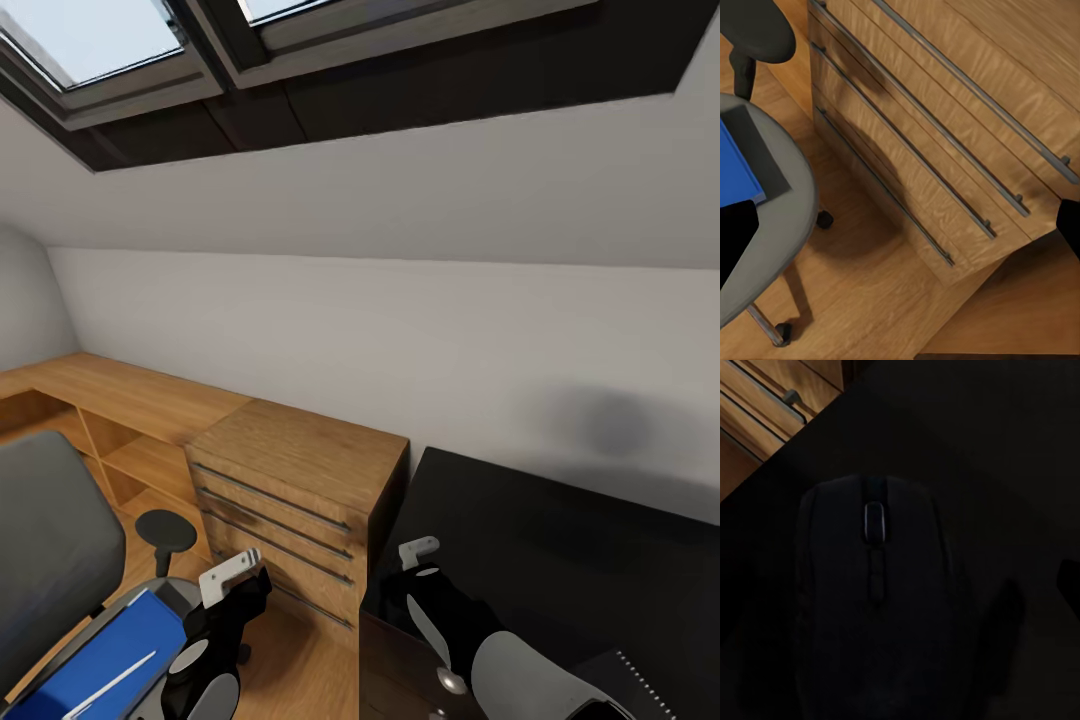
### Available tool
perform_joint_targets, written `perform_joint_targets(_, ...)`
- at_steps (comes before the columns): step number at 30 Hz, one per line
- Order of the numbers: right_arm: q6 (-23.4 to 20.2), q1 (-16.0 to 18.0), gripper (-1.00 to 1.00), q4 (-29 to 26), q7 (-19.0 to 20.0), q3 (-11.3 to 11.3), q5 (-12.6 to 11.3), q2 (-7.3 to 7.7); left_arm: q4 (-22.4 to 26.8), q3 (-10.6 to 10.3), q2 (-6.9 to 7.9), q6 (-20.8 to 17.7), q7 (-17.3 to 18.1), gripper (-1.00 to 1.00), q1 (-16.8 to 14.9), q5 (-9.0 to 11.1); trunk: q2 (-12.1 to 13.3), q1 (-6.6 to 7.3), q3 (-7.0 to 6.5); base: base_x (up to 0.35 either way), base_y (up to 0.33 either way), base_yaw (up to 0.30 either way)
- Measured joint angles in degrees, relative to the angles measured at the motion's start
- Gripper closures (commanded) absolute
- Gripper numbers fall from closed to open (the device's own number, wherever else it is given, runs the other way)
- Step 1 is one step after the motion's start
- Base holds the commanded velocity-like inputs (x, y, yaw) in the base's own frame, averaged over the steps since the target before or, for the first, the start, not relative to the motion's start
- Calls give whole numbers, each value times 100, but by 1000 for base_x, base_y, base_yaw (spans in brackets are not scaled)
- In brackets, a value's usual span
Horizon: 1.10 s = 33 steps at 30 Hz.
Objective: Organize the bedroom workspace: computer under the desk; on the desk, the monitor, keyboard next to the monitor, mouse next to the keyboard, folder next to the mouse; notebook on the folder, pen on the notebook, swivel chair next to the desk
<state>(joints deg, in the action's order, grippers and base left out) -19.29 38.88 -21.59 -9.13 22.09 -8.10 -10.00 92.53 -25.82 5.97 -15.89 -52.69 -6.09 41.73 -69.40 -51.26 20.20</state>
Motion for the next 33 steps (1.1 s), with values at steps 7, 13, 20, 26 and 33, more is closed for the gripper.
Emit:
perform_joint_targets(7,0,0,-100,2,5,0,0,0,-1,0,-1,0,0,-100,0,0,0,0,0,0,0,0)
perform_joint_targets(13,7,0,-100,8,6,-3,2,0,-1,0,-4,1,0,-100,0,0,0,0,0,0,0,0)
perform_joint_targets(20,31,4,-100,-3,10,-6,-28,0,-3,0,-2,0,0,-100,0,0,-121,-65,52,0,0,0)
perform_joint_targets(26,31,4,-100,-3,10,-6,-30,0,-2,0,-1,0,0,-100,0,0,-121,-65,52,0,0,0)
perform_joint_targets(33,31,4,-100,-3,11,-4,-28,0,-4,0,1,-2,0,-100,0,0,-122,-65,52,0,0,0)
